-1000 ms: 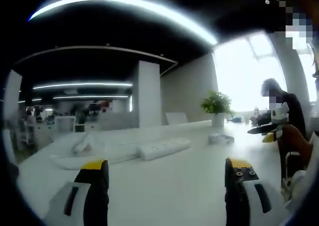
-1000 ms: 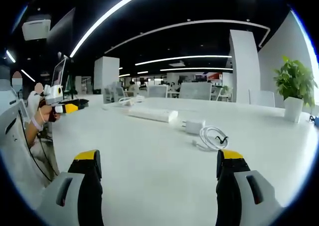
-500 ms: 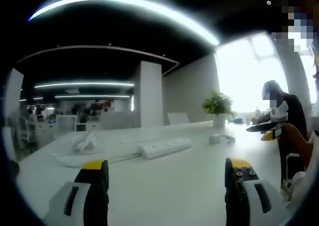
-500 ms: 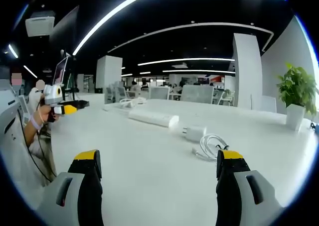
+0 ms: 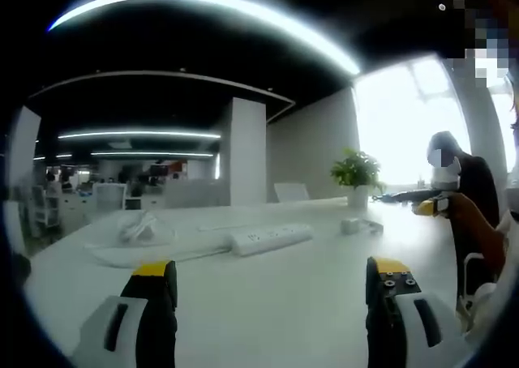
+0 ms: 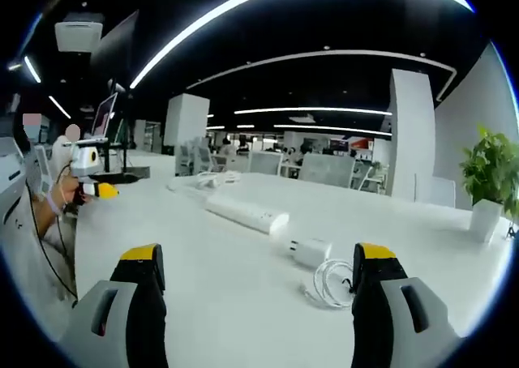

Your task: Straighten the power strip on the desk, plug the charger into it

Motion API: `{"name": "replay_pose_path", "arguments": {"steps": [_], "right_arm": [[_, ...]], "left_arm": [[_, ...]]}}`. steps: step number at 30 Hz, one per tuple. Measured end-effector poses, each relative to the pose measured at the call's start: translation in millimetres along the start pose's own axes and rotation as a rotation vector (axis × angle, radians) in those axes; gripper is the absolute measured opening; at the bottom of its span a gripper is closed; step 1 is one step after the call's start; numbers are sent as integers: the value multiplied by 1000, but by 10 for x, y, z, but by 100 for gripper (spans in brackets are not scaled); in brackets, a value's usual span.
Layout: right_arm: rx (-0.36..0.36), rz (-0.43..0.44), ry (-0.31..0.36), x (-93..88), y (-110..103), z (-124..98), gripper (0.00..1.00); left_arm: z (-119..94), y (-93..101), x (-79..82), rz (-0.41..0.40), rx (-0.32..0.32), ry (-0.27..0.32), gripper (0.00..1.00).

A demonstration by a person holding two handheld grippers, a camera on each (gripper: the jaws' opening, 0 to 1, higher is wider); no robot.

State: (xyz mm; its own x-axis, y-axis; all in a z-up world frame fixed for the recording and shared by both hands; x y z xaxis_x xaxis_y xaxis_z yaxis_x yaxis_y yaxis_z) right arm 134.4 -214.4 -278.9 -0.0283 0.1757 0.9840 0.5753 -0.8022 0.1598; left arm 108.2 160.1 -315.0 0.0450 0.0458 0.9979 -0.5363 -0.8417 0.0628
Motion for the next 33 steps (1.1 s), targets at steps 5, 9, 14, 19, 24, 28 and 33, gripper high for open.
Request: {"name": "replay_pose_path", "arguments": {"steps": [5,9,14,19,24,28,33], "right_arm": [[0,-22,28,185,145,55,96],[4,-29,54,315,226,93,96],[8,-20,84,442,296,133,96],[11,-18,101,533,333,159,96],[17,-18,106,577,354,181,96],[18,-21,104,582,364,198,96],[18,-22,99,569,388,221,96]], "left_arm": [[-4,5,-27,4,-1,-15,99],[-7,-11,-16,1,4,-11,99],[-3,-16,-13,0,6,-10,99],[-9,-27,-1,-2,8,-7,99],[-15,-30,5,-1,10,-4,99],[-14,-24,6,-1,8,-4,99],[-12,-16,-7,-2,7,-9,99]]}}
Point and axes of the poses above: the point that each gripper's makers call its tool centre point, and the gripper's own axes: z roughly forward along the fingers, y roughly to its right, x roughly out of its top, the point moved 3 cm from there along -z, roughly backward along the fingers, and after that the axes turned 3 degrees about -x, right-handed, at the moved point
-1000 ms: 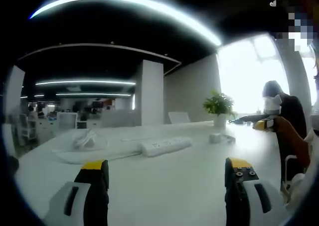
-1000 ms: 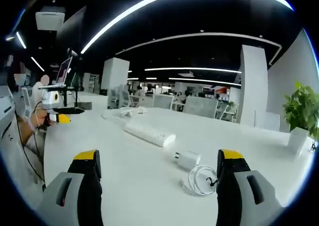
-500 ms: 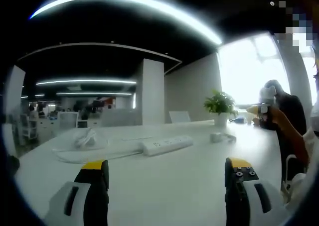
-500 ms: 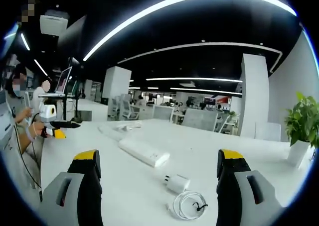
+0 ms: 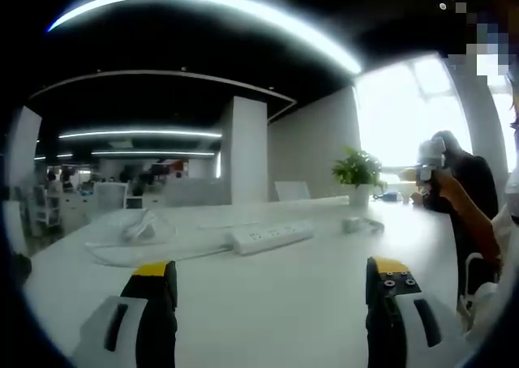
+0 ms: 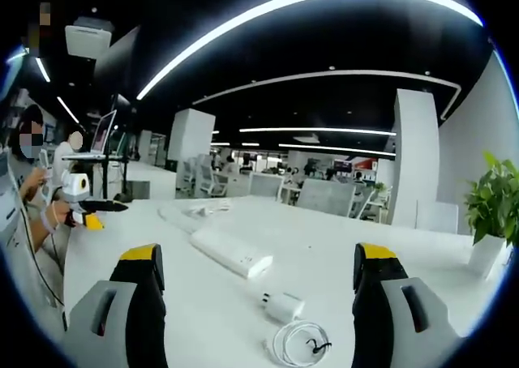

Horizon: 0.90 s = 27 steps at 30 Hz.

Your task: Straighten the power strip on the desk, plug the charger into it

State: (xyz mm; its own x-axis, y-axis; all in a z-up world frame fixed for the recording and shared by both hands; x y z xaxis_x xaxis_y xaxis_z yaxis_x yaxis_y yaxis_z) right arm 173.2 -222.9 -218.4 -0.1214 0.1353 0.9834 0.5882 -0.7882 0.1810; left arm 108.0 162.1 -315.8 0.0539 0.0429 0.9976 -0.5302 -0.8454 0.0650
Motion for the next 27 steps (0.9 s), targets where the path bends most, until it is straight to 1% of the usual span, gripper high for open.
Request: {"name": "replay_pose_path", "arguments": {"steps": [4,15,22,27], "right_arm": [[-1,5,-6,-25,18,21,96],[7,-7,-12,-19,87,133,96],[10,8,-3,-21,200,227,96],[-3,-17,20,-17,325,319,97]], "left_arm": [[1,3,-1,-1,3,-1,99],[8,14,-7,-5,5,-1,99],[10,0,-1,-7,8,0,99],[14,-19,0,-8,11,1,99]]}}
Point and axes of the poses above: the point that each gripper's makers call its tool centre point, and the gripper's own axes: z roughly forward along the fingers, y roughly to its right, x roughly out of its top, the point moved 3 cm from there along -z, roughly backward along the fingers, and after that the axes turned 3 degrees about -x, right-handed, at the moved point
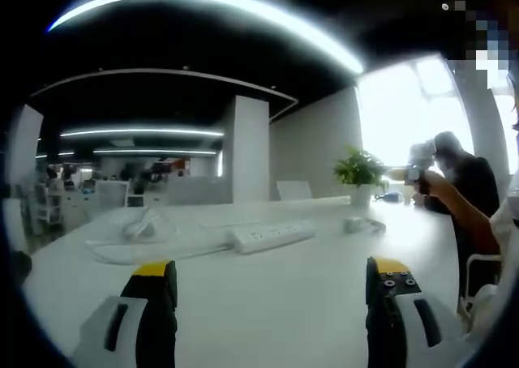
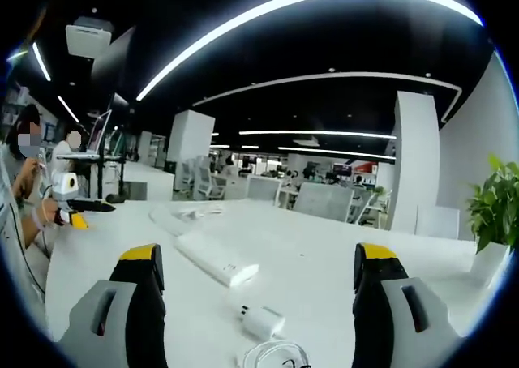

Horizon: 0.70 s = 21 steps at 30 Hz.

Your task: Straighten the power strip on the desk, plug the charger into it

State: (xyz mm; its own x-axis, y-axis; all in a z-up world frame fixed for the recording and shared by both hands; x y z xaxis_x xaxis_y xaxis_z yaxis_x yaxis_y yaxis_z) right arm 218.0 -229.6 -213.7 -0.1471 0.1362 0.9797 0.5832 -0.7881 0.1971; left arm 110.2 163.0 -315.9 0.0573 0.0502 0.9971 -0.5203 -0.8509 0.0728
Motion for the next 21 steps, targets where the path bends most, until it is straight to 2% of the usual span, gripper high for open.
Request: {"name": "replay_pose_path", "arguments": {"steps": [4,12,16,21], "right_arm": [[-9,-53,-9,-31,70,78,97],[17,1,13,-84,172,205,98],[-1,-27,-12,-160,233,260,98],[23,-21,-12,-245,277,319,98]], "left_arm": [[5,-8,-4,-3,1,0,99],[-6,-12,-8,-3,3,2,99],[-17,-21,-6,-2,5,1,99],[-26,-32,-13,0,7,-3,99]]}}
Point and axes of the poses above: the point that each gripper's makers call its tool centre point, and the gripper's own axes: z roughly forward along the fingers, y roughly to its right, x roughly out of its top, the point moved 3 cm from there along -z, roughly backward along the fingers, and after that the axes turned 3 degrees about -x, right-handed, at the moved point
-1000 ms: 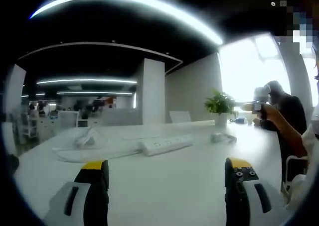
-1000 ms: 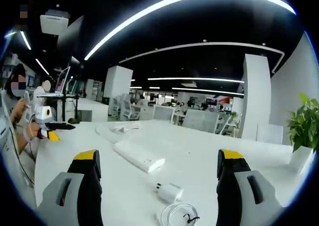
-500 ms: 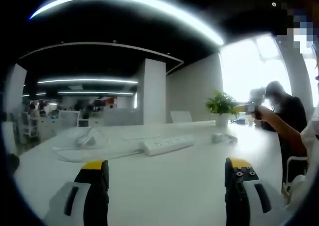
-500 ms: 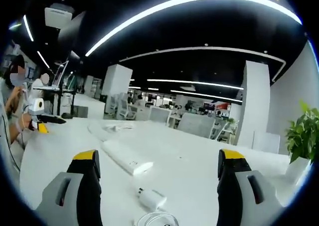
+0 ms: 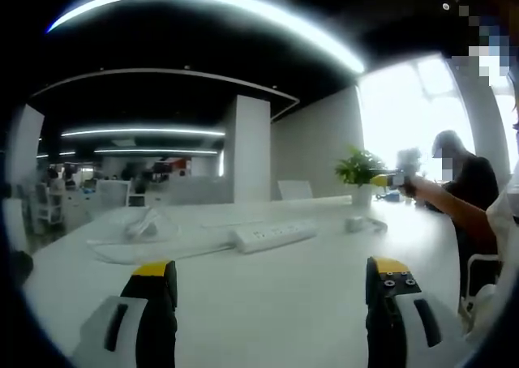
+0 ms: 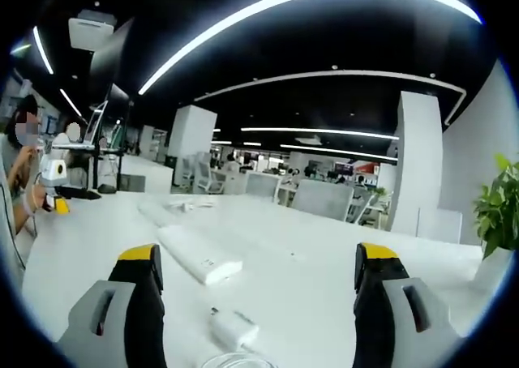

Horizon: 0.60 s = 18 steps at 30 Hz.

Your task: Straighten the power strip on the desk, plug the charger into it

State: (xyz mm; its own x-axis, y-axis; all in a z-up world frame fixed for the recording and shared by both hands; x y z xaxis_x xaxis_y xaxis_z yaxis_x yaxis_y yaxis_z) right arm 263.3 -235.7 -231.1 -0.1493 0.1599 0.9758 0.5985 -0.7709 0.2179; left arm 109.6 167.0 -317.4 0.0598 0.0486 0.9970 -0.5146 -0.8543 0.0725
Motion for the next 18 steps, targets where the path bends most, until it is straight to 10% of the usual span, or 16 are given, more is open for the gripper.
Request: {"name": "replay_pose_path", "arguments": {"steps": [18], "right_arm": [[111,83,74,-184,70,142,100]], "left_arm": [[7,0,0,-2,3,0,99]]}}
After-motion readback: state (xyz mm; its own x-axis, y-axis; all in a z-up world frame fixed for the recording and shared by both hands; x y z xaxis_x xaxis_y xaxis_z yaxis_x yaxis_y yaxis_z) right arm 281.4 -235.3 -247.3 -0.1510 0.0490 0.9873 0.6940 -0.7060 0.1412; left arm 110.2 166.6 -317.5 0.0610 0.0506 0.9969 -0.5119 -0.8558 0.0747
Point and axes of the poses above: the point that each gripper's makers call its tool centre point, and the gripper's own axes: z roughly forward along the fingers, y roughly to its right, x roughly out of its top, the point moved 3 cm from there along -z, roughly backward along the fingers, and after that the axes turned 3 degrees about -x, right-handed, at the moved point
